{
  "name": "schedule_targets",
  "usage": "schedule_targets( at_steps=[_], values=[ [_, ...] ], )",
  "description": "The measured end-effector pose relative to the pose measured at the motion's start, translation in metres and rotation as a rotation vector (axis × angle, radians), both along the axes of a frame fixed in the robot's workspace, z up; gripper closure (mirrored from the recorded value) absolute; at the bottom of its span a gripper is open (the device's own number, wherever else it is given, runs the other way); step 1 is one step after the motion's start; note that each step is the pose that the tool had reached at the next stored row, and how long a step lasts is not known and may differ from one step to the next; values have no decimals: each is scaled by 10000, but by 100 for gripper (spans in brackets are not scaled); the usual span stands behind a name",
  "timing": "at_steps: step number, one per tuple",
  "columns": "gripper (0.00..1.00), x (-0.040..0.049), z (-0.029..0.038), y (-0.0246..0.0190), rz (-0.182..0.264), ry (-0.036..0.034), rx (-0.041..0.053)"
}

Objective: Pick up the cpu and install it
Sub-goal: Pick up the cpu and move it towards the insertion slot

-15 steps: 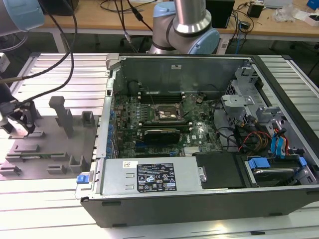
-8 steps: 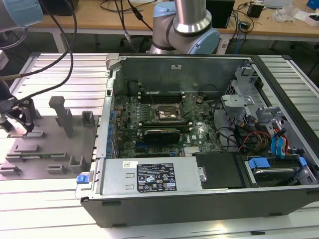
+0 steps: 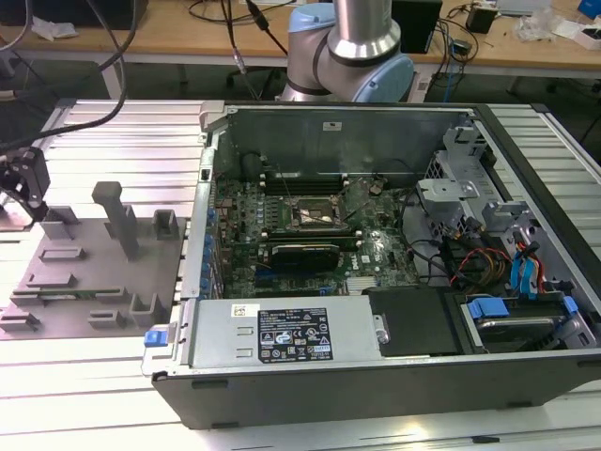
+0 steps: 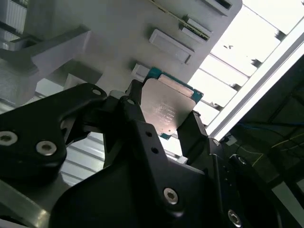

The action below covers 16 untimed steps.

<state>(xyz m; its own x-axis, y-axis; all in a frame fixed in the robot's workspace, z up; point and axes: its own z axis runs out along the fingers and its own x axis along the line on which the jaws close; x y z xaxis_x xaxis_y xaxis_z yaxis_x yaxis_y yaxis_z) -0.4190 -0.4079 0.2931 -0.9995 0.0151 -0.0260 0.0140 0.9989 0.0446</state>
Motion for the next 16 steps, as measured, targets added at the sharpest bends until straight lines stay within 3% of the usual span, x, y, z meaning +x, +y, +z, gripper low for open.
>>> schedule_targets(
  at_steps=[5,11,16],
  values=[
    [45,0,155,17,0,-1,0],
    [45,0,292,35,0,-1,1],
    [45,0,499,66,0,0,0]
  ],
)
